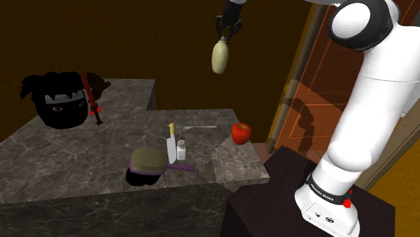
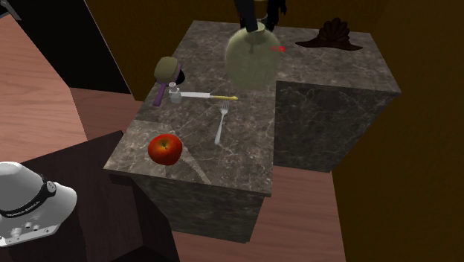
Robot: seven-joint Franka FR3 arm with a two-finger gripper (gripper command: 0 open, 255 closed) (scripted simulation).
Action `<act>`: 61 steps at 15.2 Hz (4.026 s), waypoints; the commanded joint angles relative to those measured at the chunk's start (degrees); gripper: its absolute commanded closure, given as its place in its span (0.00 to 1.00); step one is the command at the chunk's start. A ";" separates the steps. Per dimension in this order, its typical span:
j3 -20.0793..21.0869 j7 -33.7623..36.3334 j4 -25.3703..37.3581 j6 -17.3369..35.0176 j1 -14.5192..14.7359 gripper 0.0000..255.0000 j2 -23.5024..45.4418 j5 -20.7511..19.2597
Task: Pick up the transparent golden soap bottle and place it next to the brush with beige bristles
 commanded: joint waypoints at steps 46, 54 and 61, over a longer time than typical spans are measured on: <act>10.40 41.51 15.11 8.11 28.39 1.00 28.23 -16.71; 10.19 43.01 8.84 14.12 28.07 1.00 28.12 -17.31; 9.89 44.27 4.84 18.81 27.95 1.00 28.93 -17.96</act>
